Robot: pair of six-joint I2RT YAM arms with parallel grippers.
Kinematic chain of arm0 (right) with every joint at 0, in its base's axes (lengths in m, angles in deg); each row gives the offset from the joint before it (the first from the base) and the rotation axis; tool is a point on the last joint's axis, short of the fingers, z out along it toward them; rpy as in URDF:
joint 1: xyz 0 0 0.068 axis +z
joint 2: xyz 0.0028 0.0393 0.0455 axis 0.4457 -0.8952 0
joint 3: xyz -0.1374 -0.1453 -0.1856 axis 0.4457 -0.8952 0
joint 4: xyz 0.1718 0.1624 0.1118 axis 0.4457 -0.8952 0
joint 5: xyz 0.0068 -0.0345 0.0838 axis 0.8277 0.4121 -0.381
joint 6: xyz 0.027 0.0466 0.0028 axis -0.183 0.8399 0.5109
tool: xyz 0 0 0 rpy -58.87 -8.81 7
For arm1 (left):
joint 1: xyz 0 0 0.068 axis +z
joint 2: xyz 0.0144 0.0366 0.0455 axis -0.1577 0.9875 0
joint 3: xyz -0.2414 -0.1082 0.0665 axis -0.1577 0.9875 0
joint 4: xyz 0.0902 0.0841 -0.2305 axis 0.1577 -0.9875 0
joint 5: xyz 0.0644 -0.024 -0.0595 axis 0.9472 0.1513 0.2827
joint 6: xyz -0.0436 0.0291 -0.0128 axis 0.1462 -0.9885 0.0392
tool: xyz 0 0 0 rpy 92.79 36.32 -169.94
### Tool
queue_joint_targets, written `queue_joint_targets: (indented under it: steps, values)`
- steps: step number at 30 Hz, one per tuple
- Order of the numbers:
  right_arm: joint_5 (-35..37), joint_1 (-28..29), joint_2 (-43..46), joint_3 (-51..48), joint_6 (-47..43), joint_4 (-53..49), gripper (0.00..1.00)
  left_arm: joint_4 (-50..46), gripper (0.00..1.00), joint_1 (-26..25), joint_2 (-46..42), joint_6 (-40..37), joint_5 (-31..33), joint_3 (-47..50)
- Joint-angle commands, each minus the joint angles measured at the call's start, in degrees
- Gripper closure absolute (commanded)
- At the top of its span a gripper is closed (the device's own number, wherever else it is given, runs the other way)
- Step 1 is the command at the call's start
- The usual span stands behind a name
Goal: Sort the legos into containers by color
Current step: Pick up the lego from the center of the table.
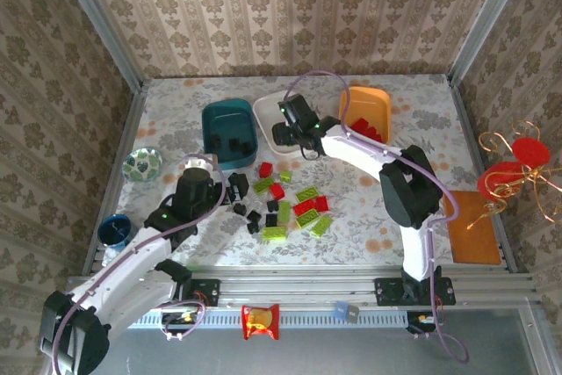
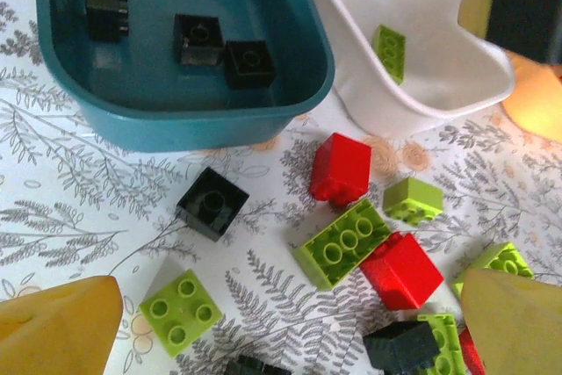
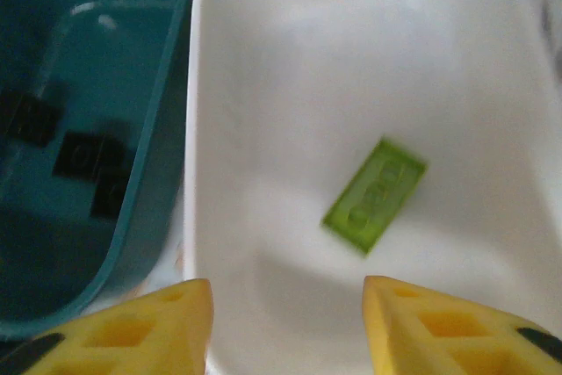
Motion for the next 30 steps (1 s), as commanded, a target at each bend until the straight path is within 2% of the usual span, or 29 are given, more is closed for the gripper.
queue_joint_targets:
  steps: [1,4,8,15,20,25,30]
  values:
    - [-1.4,2.8,8.0,-6.6,1.0,2.1,0.34,-2.6,0.00,0.0,-1.1,1.0,1.3,0.3]
    - [0.5,5.1,10.9,-12.6,4.4,3.1,0.27,-1.9,0.00,0.0,-1.8,0.3,2.0,0.0]
    - [5.4,7.4,10.7,-18.3,10.0,5.3,0.26,-0.8,0.00,0.0,-1.6,-0.3,1.8,-0.2]
    - [5.6,7.6,7.2,-21.1,16.4,8.4,0.23,-1.9,0.00,0.0,-1.1,-0.1,1.4,-0.2]
    - [6.5,7.6,6.7,-22.7,23.6,12.8,0.25,-1.5,0.00,0.0,-1.5,0.3,1.5,0.1]
    - [8.9,7.6,3.7,-19.3,29.6,8.1,0.28,-1.5,0.00,0.0,-1.5,0.5,1.6,0.1]
    - [9.3,8.2,1.9,-18.0,30.5,6.6,0.32,-1.7,0.00,0.0,-1.6,0.5,1.3,0.1]
